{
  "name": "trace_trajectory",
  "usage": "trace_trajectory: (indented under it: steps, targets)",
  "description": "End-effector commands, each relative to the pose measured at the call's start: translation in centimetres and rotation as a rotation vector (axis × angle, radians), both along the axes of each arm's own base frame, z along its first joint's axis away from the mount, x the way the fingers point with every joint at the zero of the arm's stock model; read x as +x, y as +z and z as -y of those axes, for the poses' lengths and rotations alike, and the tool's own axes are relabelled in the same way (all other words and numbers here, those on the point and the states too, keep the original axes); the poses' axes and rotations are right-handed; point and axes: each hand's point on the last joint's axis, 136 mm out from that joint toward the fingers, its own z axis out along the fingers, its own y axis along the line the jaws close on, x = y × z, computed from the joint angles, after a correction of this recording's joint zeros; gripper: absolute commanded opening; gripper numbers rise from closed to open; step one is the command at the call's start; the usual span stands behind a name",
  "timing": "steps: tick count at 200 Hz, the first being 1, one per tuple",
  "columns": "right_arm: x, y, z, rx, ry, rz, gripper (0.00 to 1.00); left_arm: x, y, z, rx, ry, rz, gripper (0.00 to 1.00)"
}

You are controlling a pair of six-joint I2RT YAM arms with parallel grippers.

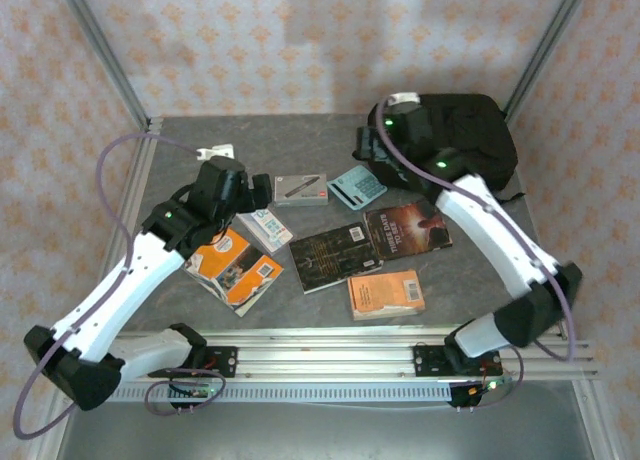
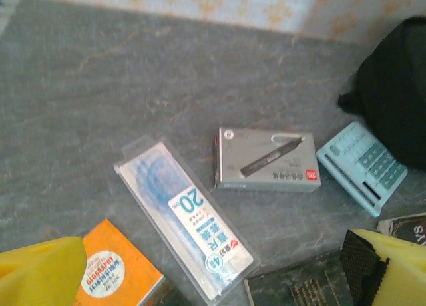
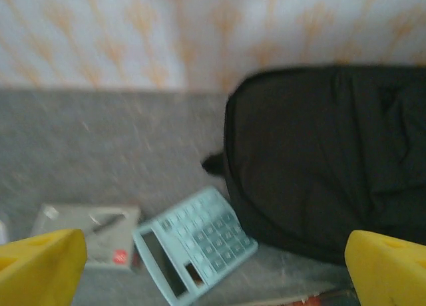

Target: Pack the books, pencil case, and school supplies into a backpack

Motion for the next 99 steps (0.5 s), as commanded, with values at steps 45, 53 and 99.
trace_trajectory:
  steps: [45,53,99]
  targets:
    - [8.7,-6.8,4.5,-0.341,-0.237,-0.159,0.93,-2.2,0.7,-2.5,-0.121,0.115,0.040,1.00]
    - [9.6,-7.9,4.1,-0.348,-0.232,-0.168,0.93,-2.4,1.0,-2.7,-0.123,0.120,0.047,1.00]
    - [13.4,-15.3,0.5,-0.282,-0.129,-0.324,0.78,-2.6,1.3,-2.7,-0.124,0.111,0.058,1.00]
